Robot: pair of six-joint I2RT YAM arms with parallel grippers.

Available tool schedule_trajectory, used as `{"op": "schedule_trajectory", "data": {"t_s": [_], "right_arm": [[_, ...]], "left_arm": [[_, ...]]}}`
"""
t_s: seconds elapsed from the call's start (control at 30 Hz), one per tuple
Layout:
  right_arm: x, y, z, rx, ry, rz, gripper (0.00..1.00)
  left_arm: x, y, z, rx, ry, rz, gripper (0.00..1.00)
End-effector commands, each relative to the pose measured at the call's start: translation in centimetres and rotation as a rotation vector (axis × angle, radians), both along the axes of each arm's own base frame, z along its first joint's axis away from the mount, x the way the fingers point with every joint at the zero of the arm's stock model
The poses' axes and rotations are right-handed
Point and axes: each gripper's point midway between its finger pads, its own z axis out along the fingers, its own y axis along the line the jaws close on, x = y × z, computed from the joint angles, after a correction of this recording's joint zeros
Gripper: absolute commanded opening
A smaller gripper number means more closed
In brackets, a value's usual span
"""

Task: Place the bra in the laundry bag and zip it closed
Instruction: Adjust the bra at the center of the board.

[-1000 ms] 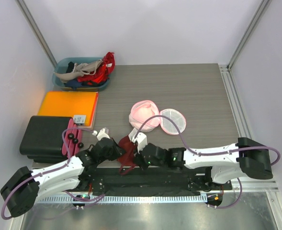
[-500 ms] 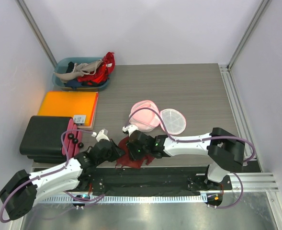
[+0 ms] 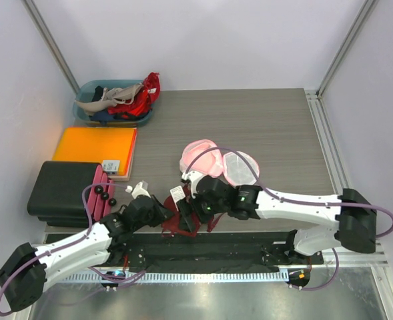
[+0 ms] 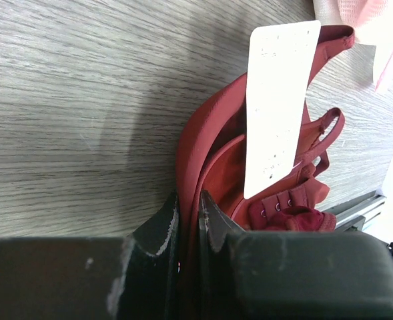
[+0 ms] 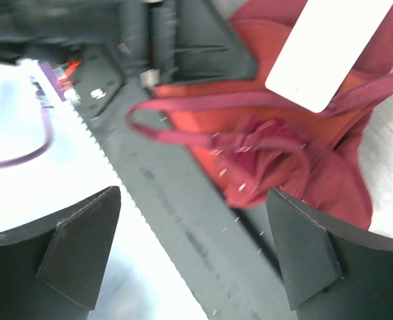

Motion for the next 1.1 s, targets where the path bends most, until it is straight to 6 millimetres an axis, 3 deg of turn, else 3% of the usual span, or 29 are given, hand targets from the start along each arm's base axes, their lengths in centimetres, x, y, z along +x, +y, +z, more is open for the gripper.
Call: {"op": "schedule_trajectory", "data": {"t_s": [0.0,0.07,0.2,0.6,0.73,0.9,1.07], "right_arm": [[-0.5,-2.5,1.3,0.007,0.026,0.029,1.00],[1.5,-4.0,1.7,0.031,0.022,-0.015,1.00],[3.8,-6.0,0.1,0.061,0.021,-0.049,1.00],[6.9,-7.1,-5.0,0.213,0.047,-0.081,1.00],[7.9,-7.4,-5.6,0.261,0.057,-0.116,1.00],[8.6,-7.1,-4.9,0.278,0.042,-0.121,1.00],[9.0,-7.9,-2.7,0.243,0.014,-0.165,1.00]], "left_arm": [[-0.1,0.1,-0.3,0.011,0.022,0.003,0.00],[-0.1,-0.1,-0.2,0.005,0.022,0.000,0.00],[-0.3,-0.2,-0.3,-0.010,0.026,-0.005,0.00],[-0.6,0.0,-0.4,-0.033,0.025,0.002,0.00],[-0.8,0.0,-0.4,-0.040,0.027,-0.003,0.00],[-0.8,-0.1,-0.4,-0.045,0.021,-0.007,0.00],[-0.8,0.0,-0.4,-0.044,0.020,-0.004,0.00]]}}
